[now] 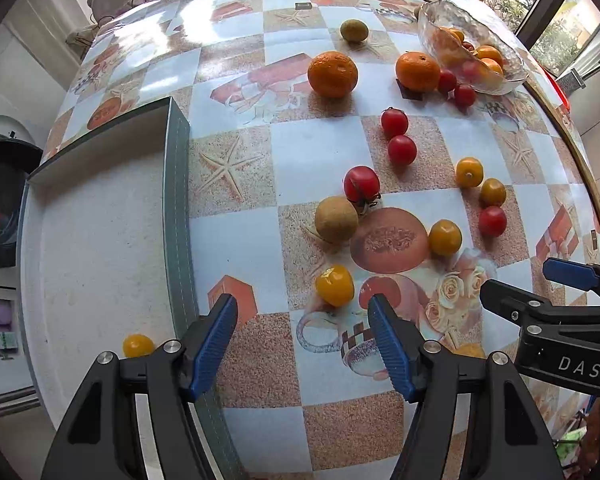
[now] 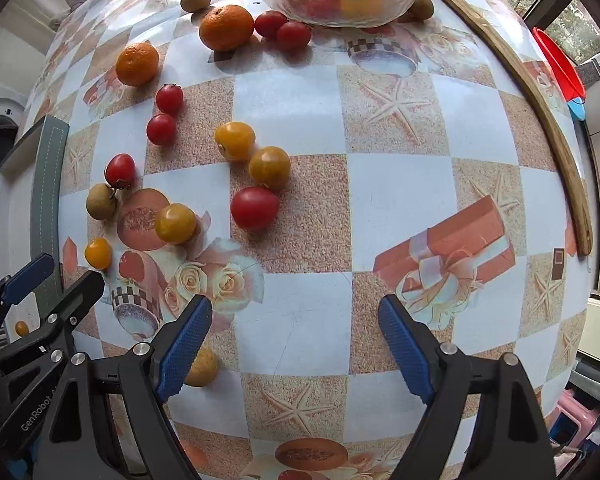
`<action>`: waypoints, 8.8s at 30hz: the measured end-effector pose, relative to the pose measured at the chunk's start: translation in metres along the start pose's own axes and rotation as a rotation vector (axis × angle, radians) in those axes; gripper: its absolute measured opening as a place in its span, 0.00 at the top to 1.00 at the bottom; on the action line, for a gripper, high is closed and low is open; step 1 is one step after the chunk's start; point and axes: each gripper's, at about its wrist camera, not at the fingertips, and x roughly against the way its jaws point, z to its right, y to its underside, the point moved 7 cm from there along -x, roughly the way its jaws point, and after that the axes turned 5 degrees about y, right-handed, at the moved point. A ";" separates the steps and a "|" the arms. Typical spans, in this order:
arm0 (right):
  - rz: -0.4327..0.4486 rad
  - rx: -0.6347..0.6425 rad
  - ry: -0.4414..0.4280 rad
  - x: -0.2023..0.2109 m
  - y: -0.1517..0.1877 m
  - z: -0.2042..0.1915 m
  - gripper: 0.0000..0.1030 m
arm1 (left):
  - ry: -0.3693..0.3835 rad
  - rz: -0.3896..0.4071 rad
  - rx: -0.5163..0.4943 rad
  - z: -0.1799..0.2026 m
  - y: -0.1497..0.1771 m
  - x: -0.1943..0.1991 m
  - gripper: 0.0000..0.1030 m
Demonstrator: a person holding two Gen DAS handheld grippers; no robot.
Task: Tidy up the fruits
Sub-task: 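Grasp a yellow tomato with the left tool while the right grasps a red cherry tomato, then carry both tomatoes into the white tray and open both tools, then withdraw both open tools from the tray toward the fruits, then grasp the brown round fruit with the left tool while the right grasps a yellow tomato, then carry both fruits into the white tray and open both tools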
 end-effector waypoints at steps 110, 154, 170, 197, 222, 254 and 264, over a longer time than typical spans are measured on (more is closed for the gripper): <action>0.062 0.360 -0.236 0.024 -0.085 -0.307 0.22 | -0.113 0.127 0.330 -0.227 0.015 0.033 0.19; 0.001 -0.064 -0.012 0.019 0.023 0.023 0.19 | 0.005 0.049 -0.002 -0.005 -0.012 0.024 0.19; 0.091 0.041 0.020 0.001 -0.054 -0.015 0.27 | 0.001 0.045 -0.012 -0.002 -0.036 -0.019 0.29; 0.118 -0.006 -0.094 0.040 -0.034 -0.010 0.79 | 0.075 0.126 0.011 -0.006 -0.025 0.043 0.75; 0.112 0.235 -0.150 0.085 0.008 -0.124 0.79 | 0.003 0.183 0.243 -0.118 0.052 0.098 0.75; 0.038 0.416 -0.139 0.018 -0.031 -0.278 0.79 | -0.080 0.119 0.304 -0.217 0.054 0.039 0.75; 0.020 0.440 -0.118 0.004 -0.031 -0.291 0.76 | -0.109 0.077 0.279 -0.217 0.059 0.030 0.61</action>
